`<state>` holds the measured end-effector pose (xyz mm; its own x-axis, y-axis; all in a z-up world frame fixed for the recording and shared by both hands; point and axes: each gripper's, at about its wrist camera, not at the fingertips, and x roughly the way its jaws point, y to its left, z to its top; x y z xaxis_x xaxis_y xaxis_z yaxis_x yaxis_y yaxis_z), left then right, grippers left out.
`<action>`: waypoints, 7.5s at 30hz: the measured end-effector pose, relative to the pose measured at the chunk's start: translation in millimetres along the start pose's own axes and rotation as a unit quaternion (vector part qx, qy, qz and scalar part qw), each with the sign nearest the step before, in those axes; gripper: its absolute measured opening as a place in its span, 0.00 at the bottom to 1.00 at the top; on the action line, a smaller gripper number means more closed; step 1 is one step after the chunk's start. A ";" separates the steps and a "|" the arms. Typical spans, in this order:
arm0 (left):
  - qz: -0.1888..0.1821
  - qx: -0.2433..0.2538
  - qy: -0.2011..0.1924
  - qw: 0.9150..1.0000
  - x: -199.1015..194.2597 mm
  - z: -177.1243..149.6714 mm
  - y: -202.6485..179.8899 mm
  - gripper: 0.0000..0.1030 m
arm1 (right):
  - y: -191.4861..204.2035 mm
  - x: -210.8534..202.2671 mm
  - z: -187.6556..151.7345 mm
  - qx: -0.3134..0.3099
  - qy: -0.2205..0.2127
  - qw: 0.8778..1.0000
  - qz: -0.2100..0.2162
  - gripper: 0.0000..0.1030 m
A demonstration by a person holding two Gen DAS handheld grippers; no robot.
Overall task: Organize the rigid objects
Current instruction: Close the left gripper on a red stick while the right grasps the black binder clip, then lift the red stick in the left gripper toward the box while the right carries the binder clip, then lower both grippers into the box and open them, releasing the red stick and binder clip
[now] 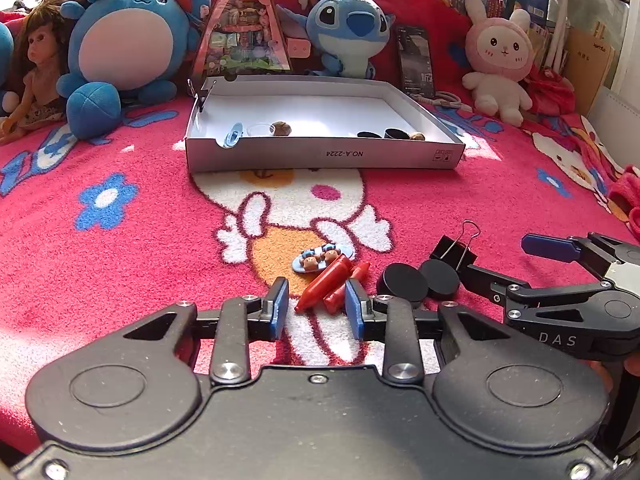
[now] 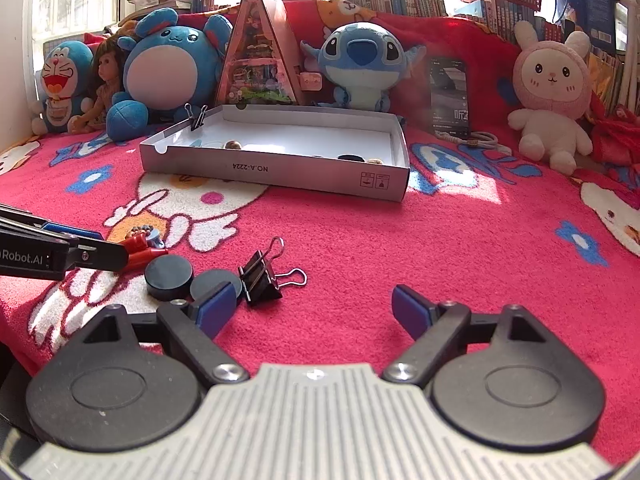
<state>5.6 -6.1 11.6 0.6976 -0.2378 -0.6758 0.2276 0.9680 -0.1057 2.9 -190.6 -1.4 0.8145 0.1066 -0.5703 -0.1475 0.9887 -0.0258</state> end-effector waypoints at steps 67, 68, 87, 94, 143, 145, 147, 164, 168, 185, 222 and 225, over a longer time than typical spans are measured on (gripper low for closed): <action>0.062 -0.010 -0.015 0.998 11.9 5.1 16.6 0.11 | 3.2 16.8 5.1 0.010 0.000 1.000 -0.015 0.30; 0.063 -0.011 -0.016 0.998 12.0 5.3 16.8 0.11 | 3.1 16.6 4.7 0.010 -0.001 1.000 -0.015 0.31; 0.054 -0.003 -0.011 0.998 36.6 22.4 17.0 0.19 | 0.7 27.8 10.2 0.009 -0.012 0.999 -0.031 0.67; 0.051 -0.014 -0.014 0.998 35.6 24.0 18.5 0.10 | -1.3 31.5 10.0 0.019 -0.008 0.999 -0.031 0.66; 0.033 -0.025 -0.054 0.998 30.8 94.0 26.2 0.10 | -33.3 30.5 78.4 0.093 -0.050 0.994 -0.019 0.15; 0.030 -0.028 -0.051 0.998 34.1 100.3 27.5 0.10 | -35.9 33.6 82.7 0.100 -0.046 0.994 -0.017 0.15; 0.027 -0.033 -0.050 0.998 36.9 105.4 29.3 0.10 | -38.0 36.7 86.5 0.105 -0.041 0.993 -0.016 0.15; 0.019 -0.056 -0.020 0.998 72.8 145.3 42.9 0.10 | -55.6 71.0 119.9 0.159 -0.003 0.987 0.003 0.15; 0.013 -0.065 -0.003 0.998 84.9 157.8 46.8 0.10 | -60.3 82.4 131.6 0.176 0.012 0.984 0.011 0.15; -0.017 -0.073 0.039 0.996 133.6 182.6 35.1 0.10 | -50.6 128.1 159.9 0.205 0.058 0.976 0.039 0.15; -0.042 -0.085 0.061 0.994 167.0 167.2 32.9 0.16 | -32.8 160.5 143.3 0.236 0.077 0.966 0.069 0.20; -0.039 -0.087 0.057 0.994 161.5 167.7 34.7 0.31 | -33.6 154.9 144.3 0.232 0.069 0.968 0.068 0.23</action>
<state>240.1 -24.4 21.1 0.5986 -0.3112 -0.7381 0.1497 0.9487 -0.2785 215.1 -192.1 29.6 0.7183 0.2564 -0.6467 0.0453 0.9104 0.4113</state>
